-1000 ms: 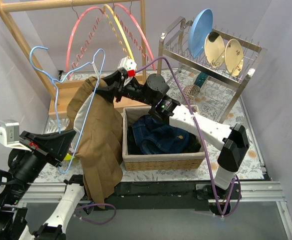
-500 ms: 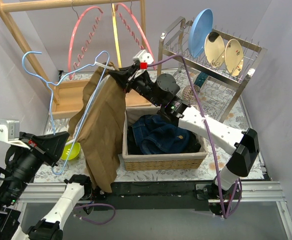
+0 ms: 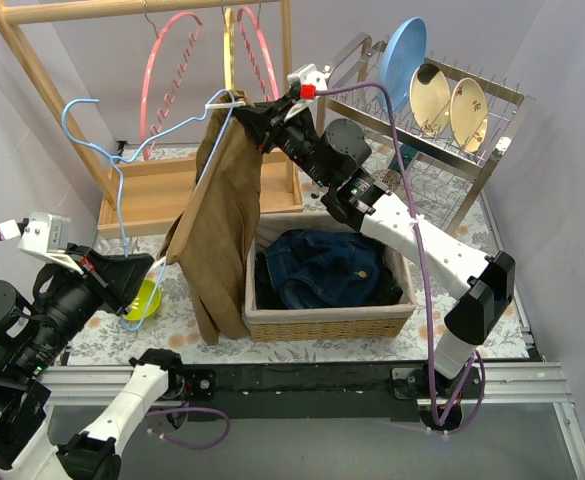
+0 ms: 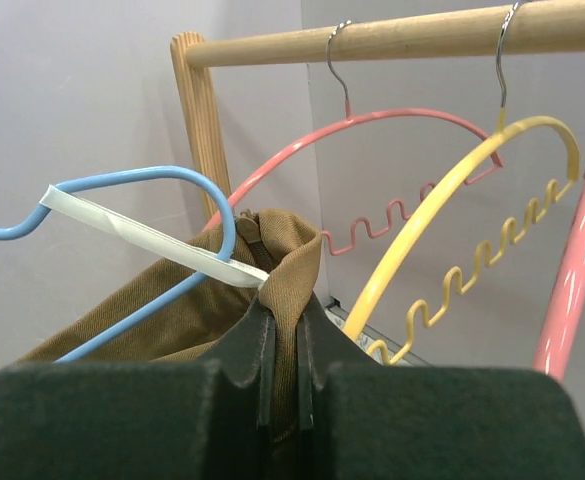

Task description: Remove the skirt from the hanger

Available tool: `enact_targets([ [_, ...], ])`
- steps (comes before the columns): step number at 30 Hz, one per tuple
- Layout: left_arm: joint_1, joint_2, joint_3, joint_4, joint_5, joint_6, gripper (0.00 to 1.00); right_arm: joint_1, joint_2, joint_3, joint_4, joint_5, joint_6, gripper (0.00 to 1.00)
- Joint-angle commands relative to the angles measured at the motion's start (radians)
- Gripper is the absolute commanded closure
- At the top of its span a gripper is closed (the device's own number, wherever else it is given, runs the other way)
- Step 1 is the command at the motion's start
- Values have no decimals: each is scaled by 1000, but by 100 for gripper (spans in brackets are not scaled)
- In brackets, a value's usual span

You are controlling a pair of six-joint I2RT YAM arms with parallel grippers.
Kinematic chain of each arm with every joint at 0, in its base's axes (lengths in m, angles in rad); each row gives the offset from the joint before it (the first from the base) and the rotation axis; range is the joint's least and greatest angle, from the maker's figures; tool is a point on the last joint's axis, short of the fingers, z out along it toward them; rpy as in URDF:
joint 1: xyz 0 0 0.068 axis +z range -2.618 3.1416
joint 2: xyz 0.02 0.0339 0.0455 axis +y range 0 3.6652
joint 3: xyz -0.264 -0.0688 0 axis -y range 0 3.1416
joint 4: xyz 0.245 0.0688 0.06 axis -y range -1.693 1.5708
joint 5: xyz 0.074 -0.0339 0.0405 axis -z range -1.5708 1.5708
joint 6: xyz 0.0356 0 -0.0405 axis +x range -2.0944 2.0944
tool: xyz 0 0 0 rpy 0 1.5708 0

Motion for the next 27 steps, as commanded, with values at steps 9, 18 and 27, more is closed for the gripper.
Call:
enact_targets([
  [9,-88,-41,-48,-66,38,12,100,-147,51,205,18,-87,87,99],
  [18,-111,-4,74,-55,-72,-49,100,-161,17,193,-11,-268,122,99],
  [27,-111,-140,-80,548,-80,-227,100,32,-138,-36,42,-489,82,99],
])
